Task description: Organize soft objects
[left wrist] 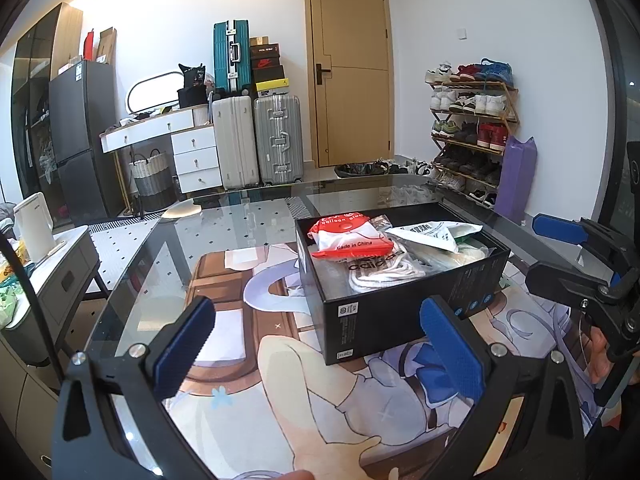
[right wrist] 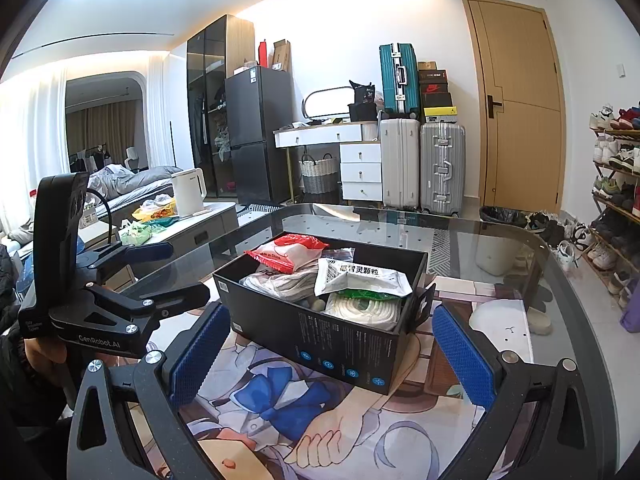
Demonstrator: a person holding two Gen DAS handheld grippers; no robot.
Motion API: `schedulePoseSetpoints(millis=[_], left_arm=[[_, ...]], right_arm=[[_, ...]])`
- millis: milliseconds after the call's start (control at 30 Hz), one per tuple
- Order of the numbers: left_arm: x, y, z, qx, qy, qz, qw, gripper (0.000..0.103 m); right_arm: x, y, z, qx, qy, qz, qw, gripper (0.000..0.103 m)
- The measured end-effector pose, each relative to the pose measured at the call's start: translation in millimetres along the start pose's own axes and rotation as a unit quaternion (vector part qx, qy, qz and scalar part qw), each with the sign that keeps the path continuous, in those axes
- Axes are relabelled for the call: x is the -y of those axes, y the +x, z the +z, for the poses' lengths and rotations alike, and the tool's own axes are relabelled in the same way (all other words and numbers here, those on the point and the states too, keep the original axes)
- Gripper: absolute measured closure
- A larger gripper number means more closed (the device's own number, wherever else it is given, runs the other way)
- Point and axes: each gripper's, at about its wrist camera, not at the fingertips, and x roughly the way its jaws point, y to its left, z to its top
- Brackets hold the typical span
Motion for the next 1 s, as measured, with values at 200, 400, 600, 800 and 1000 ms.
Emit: schedulePoseSetpoints(millis=[200,400,600,800,1000], left_arm=[[-0.3,0.0,0.0,0.000,0.000,0.000,1.0000,0.000],[-0.5,-0.1,0.0,0.000,-0.001,0.000,1.0000,0.000],[-1.4,0.4,-0.3,0.000,-0.003,-0.001,1.0000,0.000],[-0.8,1.1,-0.4,-0.002,-0.007,-0.001,1.0000,0.000],[-1.1,1.8,-0.5,-0.004,-0.015,-0.005,0.9999,0.000]], right_arm=[[0.1,0.0,-0.4,0.000,-0.001,0.000,1.000,0.001],[-0.2,-0.2,-0.2,0.000,0.000,-0.001,1.000,0.001],[-0.1,-0.2,-0.6,0.000,-0.001,0.000,1.000,0.001],[-0.2,-0.1,-1.0,0.000,-0.001,0.000,1.000,0.001],[-0.1,0.2,-1.4,0.000,-0.001,-0.001,1.000,0.001]])
